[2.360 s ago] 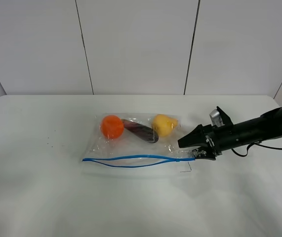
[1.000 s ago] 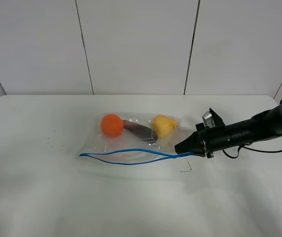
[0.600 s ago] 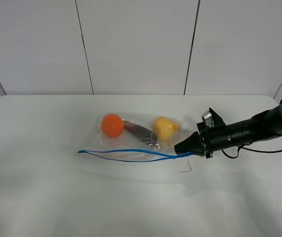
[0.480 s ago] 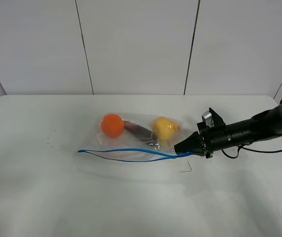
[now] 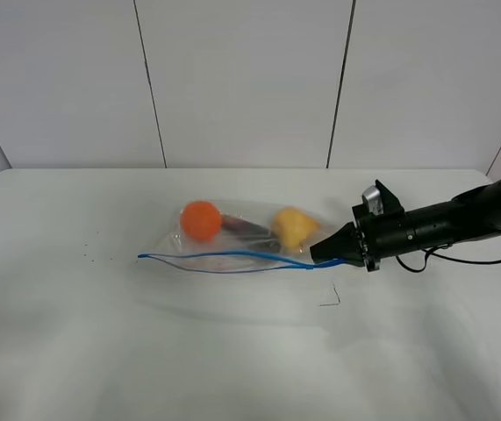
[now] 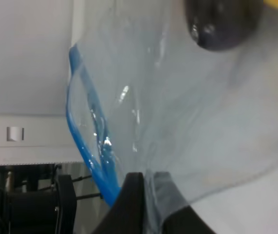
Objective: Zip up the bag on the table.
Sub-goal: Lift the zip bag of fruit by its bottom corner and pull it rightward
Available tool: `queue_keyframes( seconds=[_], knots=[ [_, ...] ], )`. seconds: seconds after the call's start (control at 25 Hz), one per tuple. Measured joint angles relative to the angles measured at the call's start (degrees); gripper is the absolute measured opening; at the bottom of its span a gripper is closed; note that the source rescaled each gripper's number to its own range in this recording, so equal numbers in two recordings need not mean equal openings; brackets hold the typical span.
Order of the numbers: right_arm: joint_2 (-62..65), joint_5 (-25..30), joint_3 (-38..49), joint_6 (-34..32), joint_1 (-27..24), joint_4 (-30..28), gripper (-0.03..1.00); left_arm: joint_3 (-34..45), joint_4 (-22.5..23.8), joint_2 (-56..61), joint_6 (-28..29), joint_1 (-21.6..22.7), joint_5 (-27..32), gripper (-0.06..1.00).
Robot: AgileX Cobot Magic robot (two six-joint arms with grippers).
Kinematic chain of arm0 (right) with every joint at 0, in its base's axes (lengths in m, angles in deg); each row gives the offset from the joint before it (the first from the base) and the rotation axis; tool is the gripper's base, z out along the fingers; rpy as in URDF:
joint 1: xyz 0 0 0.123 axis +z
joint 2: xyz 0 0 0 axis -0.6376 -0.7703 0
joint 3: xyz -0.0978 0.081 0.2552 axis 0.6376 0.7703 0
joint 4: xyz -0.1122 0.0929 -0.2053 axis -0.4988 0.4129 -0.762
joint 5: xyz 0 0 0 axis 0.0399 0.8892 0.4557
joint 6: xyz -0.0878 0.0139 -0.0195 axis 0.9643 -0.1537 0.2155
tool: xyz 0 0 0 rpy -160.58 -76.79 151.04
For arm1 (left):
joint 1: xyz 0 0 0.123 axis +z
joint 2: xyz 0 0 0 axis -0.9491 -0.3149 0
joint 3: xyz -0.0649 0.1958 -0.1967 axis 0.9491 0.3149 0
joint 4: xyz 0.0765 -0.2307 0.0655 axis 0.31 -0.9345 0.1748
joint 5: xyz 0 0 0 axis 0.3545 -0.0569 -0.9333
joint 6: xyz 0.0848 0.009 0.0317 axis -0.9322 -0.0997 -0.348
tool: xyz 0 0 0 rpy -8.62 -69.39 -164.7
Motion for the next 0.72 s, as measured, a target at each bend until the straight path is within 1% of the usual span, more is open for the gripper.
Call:
queue_keyframes(
  seconds=[0.28, 0.52, 0.72],
  knots=[
    [5.85, 0.1, -0.16, -0.54, 0.0, -0.28, 0.0, 0.0, 0.0, 0.0, 0.0, 0.0, 0.0, 1.0],
    [6.34, 0.1, -0.16, -2.4, 0.0, -2.94, 0.0, 0.0, 0.0, 0.0, 0.0, 0.0, 0.0, 1.0],
    [6.34, 0.12, -0.16, -3.06, 0.0, -3.12, 0.0, 0.0, 0.04, 0.0, 0.0, 0.0, 0.0, 1.0]
  ],
)
